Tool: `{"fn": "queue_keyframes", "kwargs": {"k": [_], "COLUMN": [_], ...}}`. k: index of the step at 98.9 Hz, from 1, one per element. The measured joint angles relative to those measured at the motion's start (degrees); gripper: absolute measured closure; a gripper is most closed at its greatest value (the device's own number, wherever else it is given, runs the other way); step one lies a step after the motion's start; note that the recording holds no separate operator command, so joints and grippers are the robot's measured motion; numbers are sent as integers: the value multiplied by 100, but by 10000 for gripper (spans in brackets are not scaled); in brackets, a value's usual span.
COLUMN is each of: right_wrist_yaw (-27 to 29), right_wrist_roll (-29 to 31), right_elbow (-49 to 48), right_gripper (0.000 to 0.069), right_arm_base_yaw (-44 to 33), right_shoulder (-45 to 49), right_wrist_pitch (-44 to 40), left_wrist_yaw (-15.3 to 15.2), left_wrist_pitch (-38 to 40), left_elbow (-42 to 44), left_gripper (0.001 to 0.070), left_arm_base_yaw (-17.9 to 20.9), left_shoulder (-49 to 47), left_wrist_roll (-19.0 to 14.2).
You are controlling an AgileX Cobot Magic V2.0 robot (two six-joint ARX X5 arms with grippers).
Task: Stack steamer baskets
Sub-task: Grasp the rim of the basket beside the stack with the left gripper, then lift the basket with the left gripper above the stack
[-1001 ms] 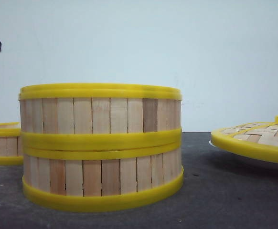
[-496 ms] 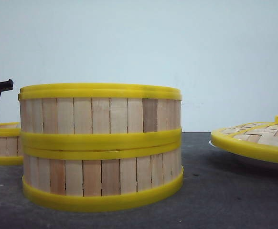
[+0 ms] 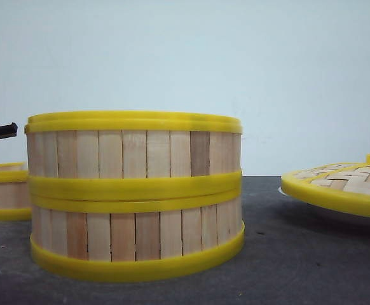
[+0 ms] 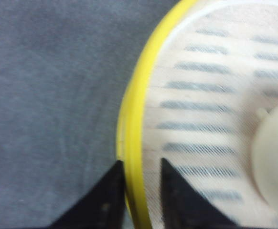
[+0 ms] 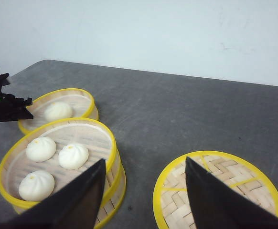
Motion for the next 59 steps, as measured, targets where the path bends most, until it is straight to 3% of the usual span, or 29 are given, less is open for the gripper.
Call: {"fn": "queue_keyframes", "kwargs": {"k": [30,59], "right_wrist_yaw": [-2,-2], "right_wrist_roll": [0,0], "right_elbow": [0,0], "right_gripper": [372,372], "right_arm_base_yaw": [0,0], "right_shoulder": [0,0], "right_wrist_pitch": [7,-44], "left_wrist_yaw": [2,-26], "left_wrist_pitch": [-72,-1021], "left_elbow": [39,997], "left_gripper": [686,687], "left_arm_base_yaw": [2,52], "left_shoulder": [0,-13], "left_wrist_roll": [46,87]}}
